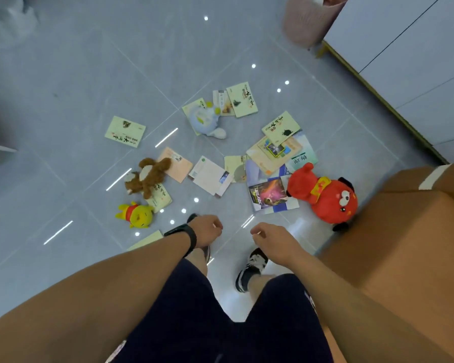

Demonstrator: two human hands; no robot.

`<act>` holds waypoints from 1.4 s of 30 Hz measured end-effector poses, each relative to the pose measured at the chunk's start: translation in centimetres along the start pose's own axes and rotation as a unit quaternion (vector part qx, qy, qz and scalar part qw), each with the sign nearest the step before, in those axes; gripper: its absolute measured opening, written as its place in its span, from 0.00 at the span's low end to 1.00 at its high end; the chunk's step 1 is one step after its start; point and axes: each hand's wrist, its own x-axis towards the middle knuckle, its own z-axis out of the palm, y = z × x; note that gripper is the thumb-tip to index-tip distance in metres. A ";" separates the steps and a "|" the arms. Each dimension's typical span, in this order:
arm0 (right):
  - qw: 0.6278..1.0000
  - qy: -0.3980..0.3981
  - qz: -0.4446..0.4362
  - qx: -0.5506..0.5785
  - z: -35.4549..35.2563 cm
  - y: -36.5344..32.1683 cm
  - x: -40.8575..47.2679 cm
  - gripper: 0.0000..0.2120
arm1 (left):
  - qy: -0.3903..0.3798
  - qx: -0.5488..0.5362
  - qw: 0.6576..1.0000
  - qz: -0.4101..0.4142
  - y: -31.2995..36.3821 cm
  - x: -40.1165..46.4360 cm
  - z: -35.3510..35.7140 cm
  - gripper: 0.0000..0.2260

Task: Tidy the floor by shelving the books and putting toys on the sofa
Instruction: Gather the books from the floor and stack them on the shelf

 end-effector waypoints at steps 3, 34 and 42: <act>0.999 -0.018 -0.010 -0.045 -1.0 1.7 9.1 0.14 | 0.025 -0.024 0.999 0.011 1.4 8.8 -1.9 0.09; 0.877 0.030 -0.095 -0.470 -0.4 25.9 65.2 0.19 | 0.022 -0.004 0.994 0.105 -1.5 71.4 3.4 0.20; 0.835 0.178 -0.034 -0.520 -1.2 28.3 66.9 0.38 | 0.021 0.165 0.979 0.118 -3.4 71.8 1.4 0.19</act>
